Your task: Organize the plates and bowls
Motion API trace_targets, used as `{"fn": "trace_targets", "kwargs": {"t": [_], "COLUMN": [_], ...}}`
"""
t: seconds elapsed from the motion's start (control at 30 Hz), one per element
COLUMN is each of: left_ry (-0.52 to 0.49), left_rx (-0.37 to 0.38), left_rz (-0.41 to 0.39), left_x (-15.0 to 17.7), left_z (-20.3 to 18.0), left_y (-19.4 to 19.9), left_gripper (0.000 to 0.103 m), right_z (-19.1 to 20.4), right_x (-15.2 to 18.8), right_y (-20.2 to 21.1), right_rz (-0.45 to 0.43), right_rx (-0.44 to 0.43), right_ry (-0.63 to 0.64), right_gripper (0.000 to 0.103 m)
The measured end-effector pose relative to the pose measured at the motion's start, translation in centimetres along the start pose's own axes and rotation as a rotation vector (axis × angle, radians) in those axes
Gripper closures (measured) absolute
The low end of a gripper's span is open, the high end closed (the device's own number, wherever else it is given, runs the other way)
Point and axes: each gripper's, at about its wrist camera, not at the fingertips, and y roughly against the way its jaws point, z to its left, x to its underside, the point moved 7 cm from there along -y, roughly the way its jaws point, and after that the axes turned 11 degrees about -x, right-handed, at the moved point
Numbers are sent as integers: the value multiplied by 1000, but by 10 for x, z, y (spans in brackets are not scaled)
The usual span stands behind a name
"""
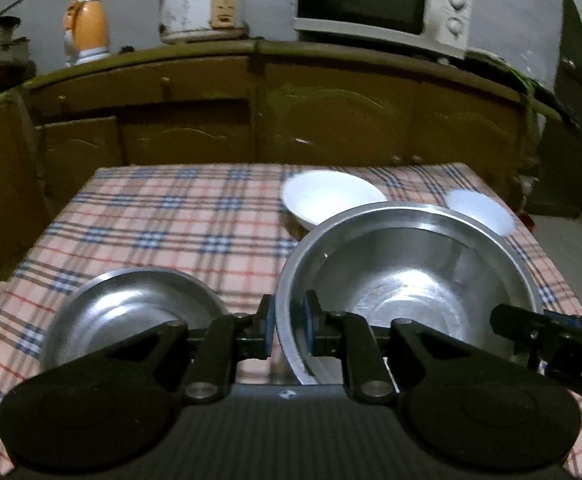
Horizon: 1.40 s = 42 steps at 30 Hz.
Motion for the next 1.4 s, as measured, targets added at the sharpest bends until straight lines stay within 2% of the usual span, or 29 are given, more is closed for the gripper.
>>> {"fn": "trace_targets", "kwargs": {"t": [0.23, 0.43, 0.73, 1.4], "left_ry": [-40, -66, -84, -106], "left_rx": [56, 75, 66, 61], "left_rz": [35, 52, 72, 57], "left_x": [30, 46, 63, 67], "left_z": [-41, -63, -79, -87], "left_y": [-2, -8, -15, -22], "left_gripper": [87, 87, 87, 87], "right_z": [-47, -76, -94, -105], "right_x": [24, 43, 58, 71], "right_y": [19, 25, 21, 11], "right_rz": [3, 11, 27, 57], "right_rx": [68, 96, 120, 143], "right_ry": [-53, -105, -116, -139], "right_gripper": [79, 79, 79, 79]}}
